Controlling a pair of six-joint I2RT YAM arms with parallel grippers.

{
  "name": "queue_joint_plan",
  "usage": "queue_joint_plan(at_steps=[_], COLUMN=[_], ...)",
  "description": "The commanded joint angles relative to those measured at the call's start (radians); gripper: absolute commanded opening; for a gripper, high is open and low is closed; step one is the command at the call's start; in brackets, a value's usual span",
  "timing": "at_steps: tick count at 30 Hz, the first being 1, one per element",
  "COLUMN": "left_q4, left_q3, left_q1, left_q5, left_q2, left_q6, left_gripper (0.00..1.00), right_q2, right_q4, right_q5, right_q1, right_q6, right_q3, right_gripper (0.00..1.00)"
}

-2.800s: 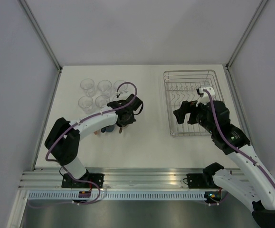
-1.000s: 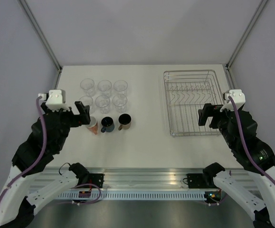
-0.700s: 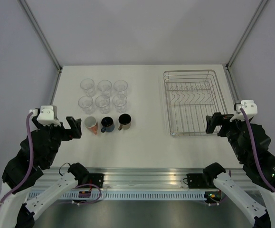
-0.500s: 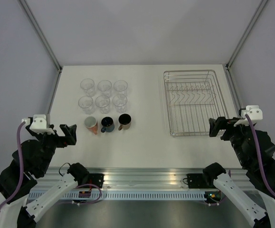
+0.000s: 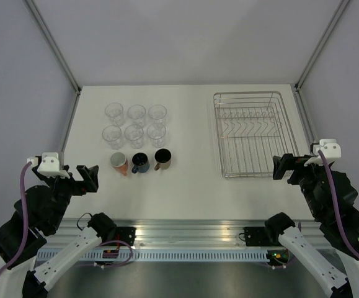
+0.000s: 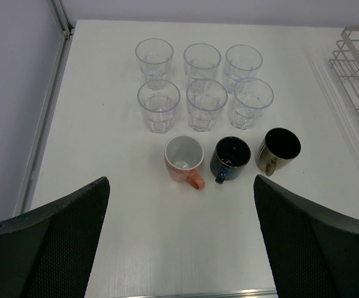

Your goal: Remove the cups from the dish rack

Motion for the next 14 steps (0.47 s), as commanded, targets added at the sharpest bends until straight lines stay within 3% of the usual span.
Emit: queue_joint_plan(at_steps=[1, 14], left_q4=[0.001, 0.018], left_q3=[0.009, 0.003], left_q1=[0.000, 0.000], left_q5=[0.003, 0.015], left_q2=[0.018, 0.021], left_q6=[0.033, 0.021], left_gripper=[0.99, 0.99], right_q2=[0.013, 0.036], right_q4=[0.023, 0.069], right_q5=[0.004, -0.033], right_q1=[-0.002, -0.003], right_q6=[0.004, 0.007], right_q3=[-0.011, -0.037], right_gripper=[0.98, 0.98])
